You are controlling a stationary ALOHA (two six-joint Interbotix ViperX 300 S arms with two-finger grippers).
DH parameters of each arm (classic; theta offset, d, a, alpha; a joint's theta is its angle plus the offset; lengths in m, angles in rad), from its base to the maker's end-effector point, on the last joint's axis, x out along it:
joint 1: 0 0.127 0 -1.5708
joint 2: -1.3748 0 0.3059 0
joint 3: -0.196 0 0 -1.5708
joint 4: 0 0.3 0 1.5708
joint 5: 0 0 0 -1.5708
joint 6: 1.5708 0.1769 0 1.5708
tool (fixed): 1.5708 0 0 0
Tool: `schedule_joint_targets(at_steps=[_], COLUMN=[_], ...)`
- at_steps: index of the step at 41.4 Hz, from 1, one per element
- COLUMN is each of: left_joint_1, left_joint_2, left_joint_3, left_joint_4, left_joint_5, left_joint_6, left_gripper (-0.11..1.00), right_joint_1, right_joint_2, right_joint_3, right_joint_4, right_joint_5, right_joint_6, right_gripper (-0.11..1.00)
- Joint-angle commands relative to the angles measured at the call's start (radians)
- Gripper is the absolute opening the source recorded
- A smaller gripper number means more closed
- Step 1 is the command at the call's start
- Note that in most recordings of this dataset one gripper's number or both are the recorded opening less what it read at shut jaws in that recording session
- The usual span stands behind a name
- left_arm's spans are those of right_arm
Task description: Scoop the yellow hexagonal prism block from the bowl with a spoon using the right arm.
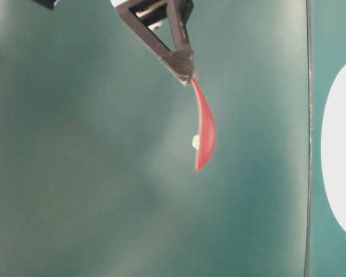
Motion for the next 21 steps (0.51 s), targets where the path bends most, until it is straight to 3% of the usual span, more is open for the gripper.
schedule_joint_targets(at_steps=[1,21], left_joint_1=[0.002,0.0], left_joint_2=[0.005,0.005], left_joint_3=[-0.029,-0.029], left_joint_4=[0.003,0.003], left_joint_5=[-0.008,-0.008], left_joint_6=[-0.002,0.0], left_gripper=[0.11,0.11], right_joint_1=[0.005,0.003], right_joint_2=[-0.023,-0.018], right_joint_3=[-0.009,-0.014], right_joint_4=[-0.003,-0.003], right_joint_5=[-0.011,-0.015], right_joint_6=[-0.002,-0.002], right_gripper=[0.25,0.25])
